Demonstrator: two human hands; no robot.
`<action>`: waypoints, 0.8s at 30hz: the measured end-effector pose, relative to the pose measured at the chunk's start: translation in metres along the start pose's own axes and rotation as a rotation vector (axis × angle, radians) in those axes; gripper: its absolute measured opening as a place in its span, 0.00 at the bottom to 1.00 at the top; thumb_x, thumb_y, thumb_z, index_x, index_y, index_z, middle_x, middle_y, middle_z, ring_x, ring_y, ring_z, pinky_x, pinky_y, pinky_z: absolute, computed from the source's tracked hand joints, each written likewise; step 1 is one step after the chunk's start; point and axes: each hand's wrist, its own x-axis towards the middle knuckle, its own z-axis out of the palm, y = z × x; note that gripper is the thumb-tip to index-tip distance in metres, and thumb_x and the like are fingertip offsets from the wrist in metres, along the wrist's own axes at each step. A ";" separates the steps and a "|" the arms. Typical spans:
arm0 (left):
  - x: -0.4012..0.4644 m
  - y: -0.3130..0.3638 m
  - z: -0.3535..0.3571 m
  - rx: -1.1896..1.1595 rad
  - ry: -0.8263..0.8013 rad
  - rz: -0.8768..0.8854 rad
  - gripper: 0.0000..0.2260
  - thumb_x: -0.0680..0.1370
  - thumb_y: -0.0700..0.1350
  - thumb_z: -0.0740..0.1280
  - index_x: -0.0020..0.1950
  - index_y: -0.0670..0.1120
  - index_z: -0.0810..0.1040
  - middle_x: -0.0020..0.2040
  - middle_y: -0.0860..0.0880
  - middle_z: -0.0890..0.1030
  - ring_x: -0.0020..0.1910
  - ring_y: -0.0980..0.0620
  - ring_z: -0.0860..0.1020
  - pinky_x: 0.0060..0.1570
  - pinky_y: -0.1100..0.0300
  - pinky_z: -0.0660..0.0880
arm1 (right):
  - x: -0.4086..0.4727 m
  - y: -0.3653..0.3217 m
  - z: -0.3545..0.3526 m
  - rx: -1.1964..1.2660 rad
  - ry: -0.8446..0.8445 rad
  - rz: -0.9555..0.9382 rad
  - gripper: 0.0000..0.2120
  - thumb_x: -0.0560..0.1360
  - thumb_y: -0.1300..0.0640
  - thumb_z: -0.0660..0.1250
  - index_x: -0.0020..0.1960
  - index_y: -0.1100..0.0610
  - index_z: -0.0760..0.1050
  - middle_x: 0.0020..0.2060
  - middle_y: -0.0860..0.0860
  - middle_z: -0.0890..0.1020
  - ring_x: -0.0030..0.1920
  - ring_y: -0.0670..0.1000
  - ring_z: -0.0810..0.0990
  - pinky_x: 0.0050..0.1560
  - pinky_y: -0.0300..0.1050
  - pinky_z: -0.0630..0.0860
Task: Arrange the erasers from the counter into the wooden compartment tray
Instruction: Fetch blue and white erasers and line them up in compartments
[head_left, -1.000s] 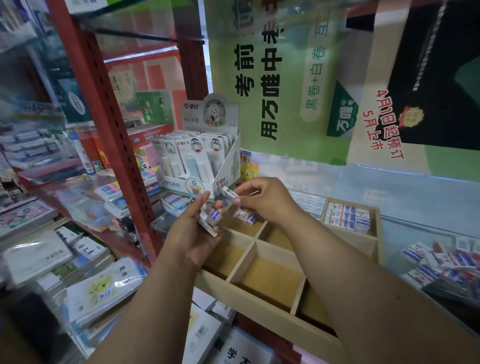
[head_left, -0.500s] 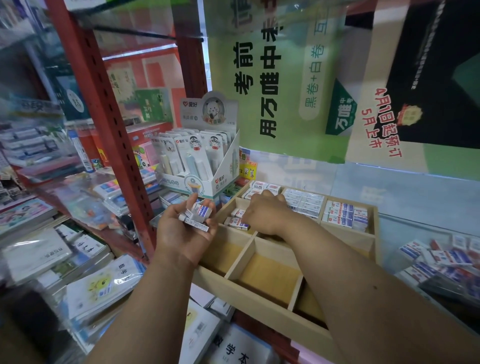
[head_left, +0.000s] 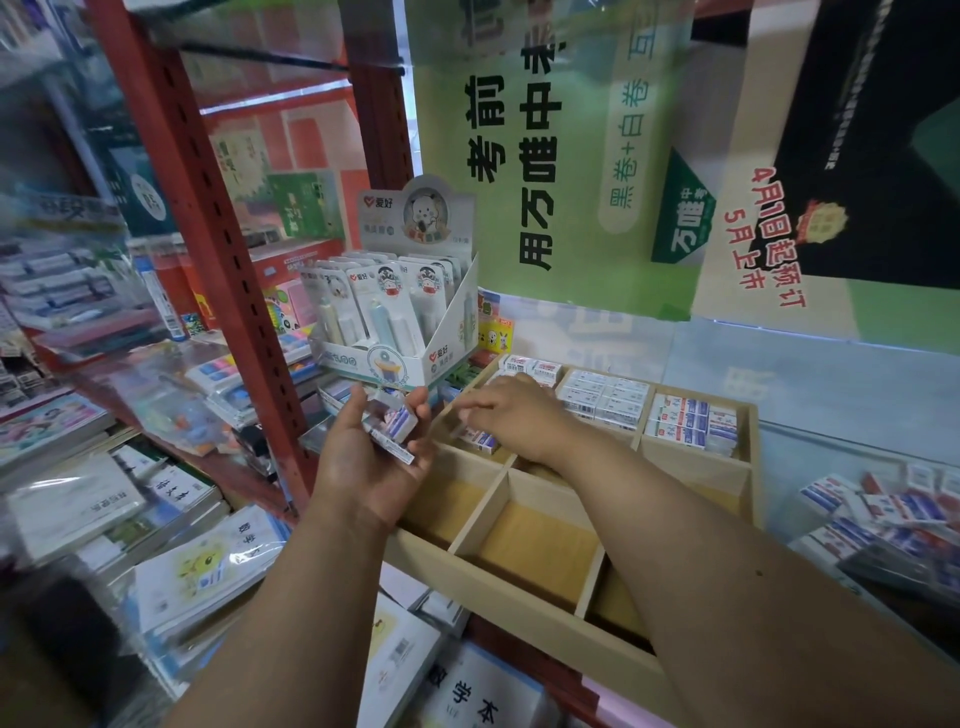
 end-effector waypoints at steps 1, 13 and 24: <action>0.001 0.000 0.000 0.009 0.001 0.003 0.20 0.81 0.58 0.55 0.57 0.43 0.75 0.43 0.46 0.83 0.36 0.53 0.78 0.25 0.68 0.67 | -0.002 -0.003 -0.001 0.206 0.042 -0.051 0.14 0.77 0.49 0.64 0.61 0.48 0.78 0.55 0.52 0.78 0.55 0.49 0.74 0.55 0.45 0.70; -0.002 -0.003 0.003 0.154 -0.021 -0.036 0.14 0.82 0.52 0.54 0.48 0.47 0.76 0.38 0.48 0.80 0.31 0.55 0.74 0.27 0.66 0.68 | -0.005 -0.025 0.008 0.617 0.066 -0.019 0.10 0.68 0.65 0.75 0.46 0.55 0.79 0.46 0.56 0.84 0.39 0.49 0.81 0.46 0.45 0.80; 0.000 0.000 0.003 0.005 -0.005 -0.054 0.13 0.82 0.49 0.54 0.56 0.50 0.77 0.54 0.40 0.82 0.49 0.44 0.83 0.27 0.67 0.69 | -0.003 -0.007 -0.013 0.732 0.223 0.130 0.07 0.64 0.65 0.78 0.38 0.60 0.81 0.31 0.51 0.81 0.31 0.48 0.79 0.39 0.43 0.81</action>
